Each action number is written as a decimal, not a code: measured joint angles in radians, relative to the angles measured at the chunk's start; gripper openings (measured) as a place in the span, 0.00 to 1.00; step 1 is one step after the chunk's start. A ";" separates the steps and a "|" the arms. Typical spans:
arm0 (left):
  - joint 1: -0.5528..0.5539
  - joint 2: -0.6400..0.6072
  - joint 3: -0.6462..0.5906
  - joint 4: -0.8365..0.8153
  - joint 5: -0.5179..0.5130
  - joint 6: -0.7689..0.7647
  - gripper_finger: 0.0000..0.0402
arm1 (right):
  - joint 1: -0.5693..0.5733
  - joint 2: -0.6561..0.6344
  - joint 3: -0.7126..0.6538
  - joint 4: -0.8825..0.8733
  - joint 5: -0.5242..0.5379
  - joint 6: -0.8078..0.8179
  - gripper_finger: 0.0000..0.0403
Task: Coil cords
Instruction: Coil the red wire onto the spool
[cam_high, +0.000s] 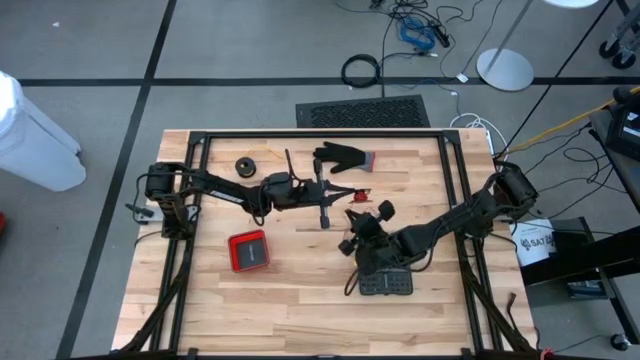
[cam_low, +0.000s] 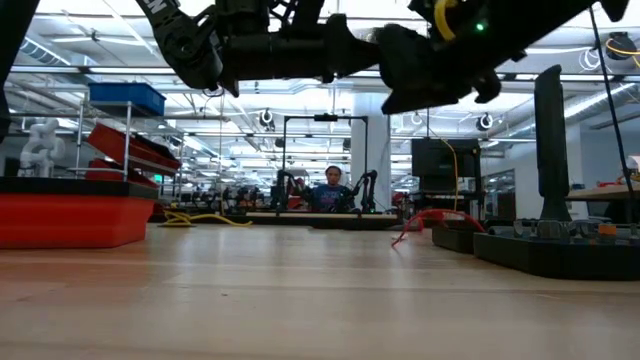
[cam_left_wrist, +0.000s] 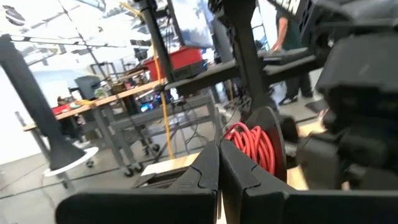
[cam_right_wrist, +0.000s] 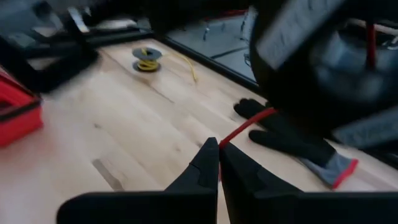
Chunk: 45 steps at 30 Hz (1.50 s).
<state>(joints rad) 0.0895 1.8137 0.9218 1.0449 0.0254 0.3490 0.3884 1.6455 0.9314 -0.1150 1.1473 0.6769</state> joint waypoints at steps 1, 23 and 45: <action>0.000 0.000 0.000 -0.001 -0.003 0.003 0.00 | -0.004 0.000 0.002 0.020 -0.002 -0.020 0.00; -0.003 0.006 0.000 -0.024 -0.031 0.077 0.00 | 0.036 0.000 0.489 -0.922 -0.055 0.198 0.00; -0.013 0.008 0.001 0.005 0.045 0.011 0.00 | 0.073 0.001 0.458 -1.368 -0.135 0.465 0.00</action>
<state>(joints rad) 0.0765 1.8221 0.9230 1.0498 0.0704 0.3599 0.4609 1.6463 1.3891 -1.4832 1.0121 1.1420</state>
